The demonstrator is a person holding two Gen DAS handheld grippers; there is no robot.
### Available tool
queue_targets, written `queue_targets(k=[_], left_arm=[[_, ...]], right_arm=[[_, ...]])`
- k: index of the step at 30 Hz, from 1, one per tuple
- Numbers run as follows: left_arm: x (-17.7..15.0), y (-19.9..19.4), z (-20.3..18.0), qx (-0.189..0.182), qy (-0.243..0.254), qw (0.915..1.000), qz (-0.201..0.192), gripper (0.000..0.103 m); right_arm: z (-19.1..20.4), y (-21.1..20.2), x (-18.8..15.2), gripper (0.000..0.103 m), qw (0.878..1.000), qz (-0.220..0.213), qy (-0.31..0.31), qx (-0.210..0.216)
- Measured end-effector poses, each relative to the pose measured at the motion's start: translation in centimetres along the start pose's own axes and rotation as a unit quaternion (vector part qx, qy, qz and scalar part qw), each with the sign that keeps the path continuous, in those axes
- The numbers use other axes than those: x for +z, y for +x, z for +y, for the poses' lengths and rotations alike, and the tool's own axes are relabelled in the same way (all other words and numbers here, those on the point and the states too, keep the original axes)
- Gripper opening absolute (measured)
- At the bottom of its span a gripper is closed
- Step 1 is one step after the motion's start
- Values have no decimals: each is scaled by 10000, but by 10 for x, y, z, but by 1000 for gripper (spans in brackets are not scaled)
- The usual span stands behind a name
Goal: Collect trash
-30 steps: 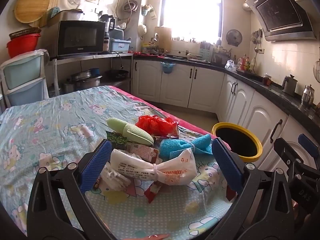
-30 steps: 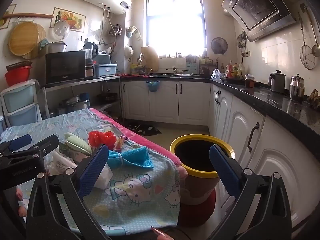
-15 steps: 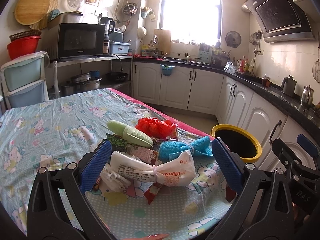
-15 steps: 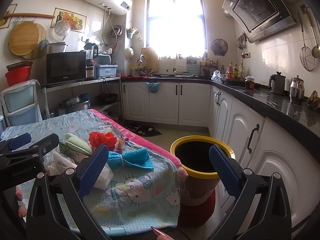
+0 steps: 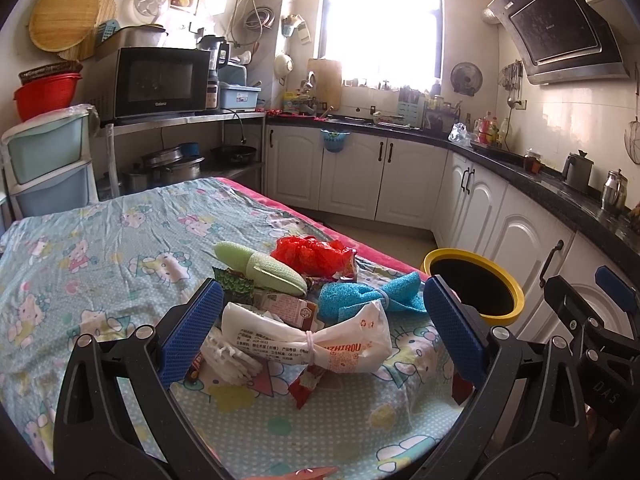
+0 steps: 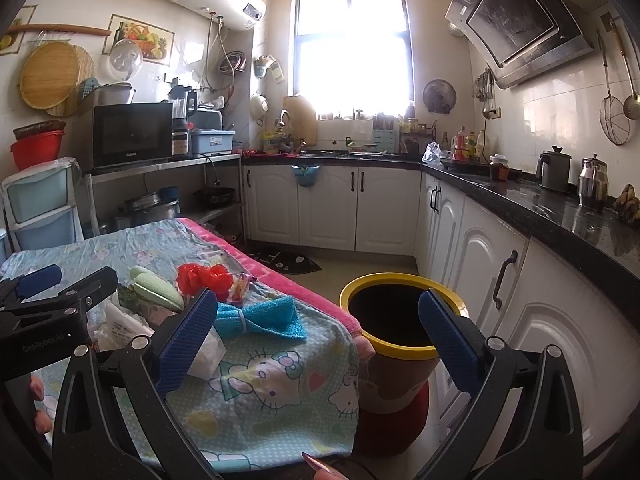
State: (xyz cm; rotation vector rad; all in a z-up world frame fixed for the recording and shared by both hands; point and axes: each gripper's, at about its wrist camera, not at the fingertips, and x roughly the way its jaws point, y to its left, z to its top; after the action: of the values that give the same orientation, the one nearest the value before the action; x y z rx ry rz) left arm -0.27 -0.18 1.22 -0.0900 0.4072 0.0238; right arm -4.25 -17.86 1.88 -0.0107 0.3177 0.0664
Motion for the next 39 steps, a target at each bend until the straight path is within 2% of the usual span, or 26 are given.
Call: queue_targets(k=[11,17,21,30,35,39], left_arm=[[-2,0,-1,6,8,10000,0,92],[3,1,11,89,-181,9998,37,92],[6,5,31,250,-395,9989,34,92],[17,7,88,912,-824,9924,63,92],[13,14,125,1226,-1030,9863,388,92],[6,25,146,1156,-1086,9852,647,92]], right_arm=[[1,-1,2,98,10000,26,-10,15],[4,4,1,98,9998,52,-114,137],[13,12,-1,98,9992,150,-206,308],[52,31,4,98,9933,215,-619,950],[71,52,7,98,9873,456,-683,1363],[82,72,4,98,9811,764,-782,1595]])
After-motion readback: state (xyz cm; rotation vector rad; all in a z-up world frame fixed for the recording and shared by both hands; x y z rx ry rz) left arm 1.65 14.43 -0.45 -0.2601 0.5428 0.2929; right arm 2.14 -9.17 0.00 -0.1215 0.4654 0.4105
